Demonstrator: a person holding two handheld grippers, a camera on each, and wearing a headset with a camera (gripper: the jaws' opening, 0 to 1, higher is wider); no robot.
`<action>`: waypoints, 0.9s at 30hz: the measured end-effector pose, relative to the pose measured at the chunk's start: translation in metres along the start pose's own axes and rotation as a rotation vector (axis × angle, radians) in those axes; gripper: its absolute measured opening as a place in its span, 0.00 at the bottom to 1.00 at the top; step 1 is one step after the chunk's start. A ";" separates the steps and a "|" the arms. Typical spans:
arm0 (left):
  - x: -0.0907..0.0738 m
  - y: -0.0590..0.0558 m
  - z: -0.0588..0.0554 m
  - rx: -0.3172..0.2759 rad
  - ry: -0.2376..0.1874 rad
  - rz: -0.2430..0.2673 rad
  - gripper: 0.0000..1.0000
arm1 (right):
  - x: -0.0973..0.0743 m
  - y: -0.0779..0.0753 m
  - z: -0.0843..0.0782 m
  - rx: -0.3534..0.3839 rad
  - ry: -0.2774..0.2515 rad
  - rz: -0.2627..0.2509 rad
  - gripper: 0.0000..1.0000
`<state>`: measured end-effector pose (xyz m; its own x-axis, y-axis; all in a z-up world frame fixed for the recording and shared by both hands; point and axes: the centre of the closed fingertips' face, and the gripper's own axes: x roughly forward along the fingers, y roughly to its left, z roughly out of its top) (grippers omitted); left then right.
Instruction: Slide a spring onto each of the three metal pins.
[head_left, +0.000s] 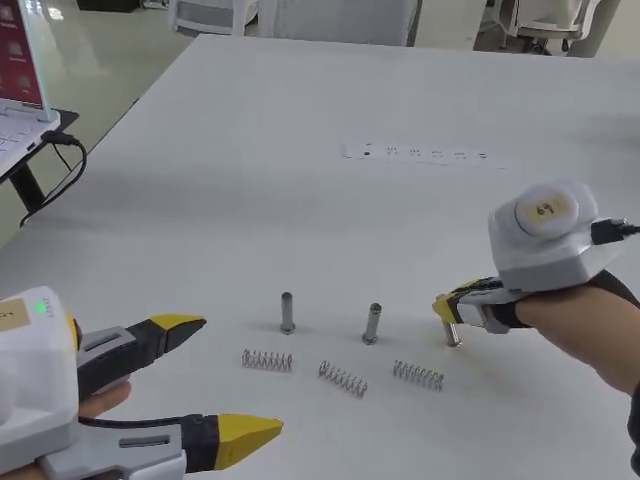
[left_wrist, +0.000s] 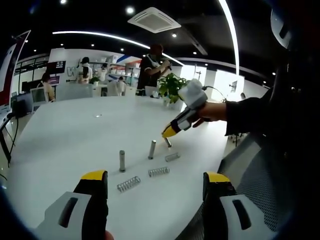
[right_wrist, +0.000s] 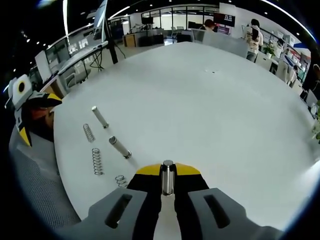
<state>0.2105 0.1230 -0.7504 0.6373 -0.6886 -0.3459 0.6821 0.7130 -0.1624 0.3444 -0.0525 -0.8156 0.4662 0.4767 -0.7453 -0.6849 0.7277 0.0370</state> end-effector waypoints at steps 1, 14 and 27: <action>0.000 0.000 0.000 0.000 0.000 0.000 0.74 | -0.001 0.000 0.000 0.001 -0.002 0.000 0.06; 0.000 -0.001 0.002 0.005 -0.002 -0.002 0.74 | -0.008 0.000 -0.002 -0.019 -0.041 0.000 0.06; -0.001 -0.003 0.003 0.012 -0.002 -0.004 0.74 | -0.014 -0.002 -0.008 -0.032 -0.054 0.005 0.06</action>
<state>0.2089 0.1213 -0.7471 0.6350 -0.6918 -0.3438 0.6889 0.7085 -0.1532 0.3344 -0.0643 -0.8099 0.4913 0.5069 -0.7083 -0.7044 0.7096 0.0192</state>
